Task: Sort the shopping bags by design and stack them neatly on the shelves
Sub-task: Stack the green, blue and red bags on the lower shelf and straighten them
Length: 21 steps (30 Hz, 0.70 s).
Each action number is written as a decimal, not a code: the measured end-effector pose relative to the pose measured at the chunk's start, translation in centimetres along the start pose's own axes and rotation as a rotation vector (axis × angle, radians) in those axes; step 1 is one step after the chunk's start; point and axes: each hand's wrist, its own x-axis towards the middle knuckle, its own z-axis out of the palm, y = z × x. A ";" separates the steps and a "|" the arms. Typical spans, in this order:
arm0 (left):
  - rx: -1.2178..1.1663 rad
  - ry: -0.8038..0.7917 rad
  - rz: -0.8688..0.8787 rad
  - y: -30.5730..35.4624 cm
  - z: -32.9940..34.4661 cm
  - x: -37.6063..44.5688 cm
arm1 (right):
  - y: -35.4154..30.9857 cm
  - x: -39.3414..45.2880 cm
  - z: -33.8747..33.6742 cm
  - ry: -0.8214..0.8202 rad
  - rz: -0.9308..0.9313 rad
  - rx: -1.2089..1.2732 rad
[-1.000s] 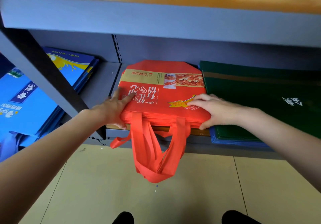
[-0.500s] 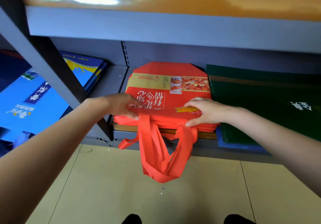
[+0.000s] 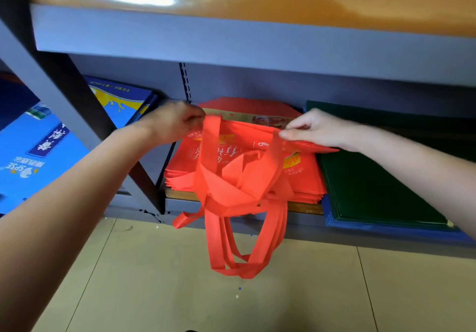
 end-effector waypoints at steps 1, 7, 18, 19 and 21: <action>-0.019 0.033 0.021 0.0 -0.2 0.2 | -0.5 0.3 -0.2 0.025 -0.013 0.005; -0.188 0.234 0.029 0.1 -0.5 -0.3 | -3.3 1.2 -0.9 -0.006 -0.089 -0.152; -0.156 0.021 -0.013 1.1 -0.3 0.4 | -2.7 1.2 -0.8 0.271 -0.158 -0.629; -0.039 -0.018 -0.015 1.1 -0.2 0.7 | -2.5 1.4 -0.7 0.278 -0.143 -0.634; 0.081 -0.049 -0.016 1.2 -0.3 1.7 | -2.1 2.0 -0.5 0.300 -0.090 -0.673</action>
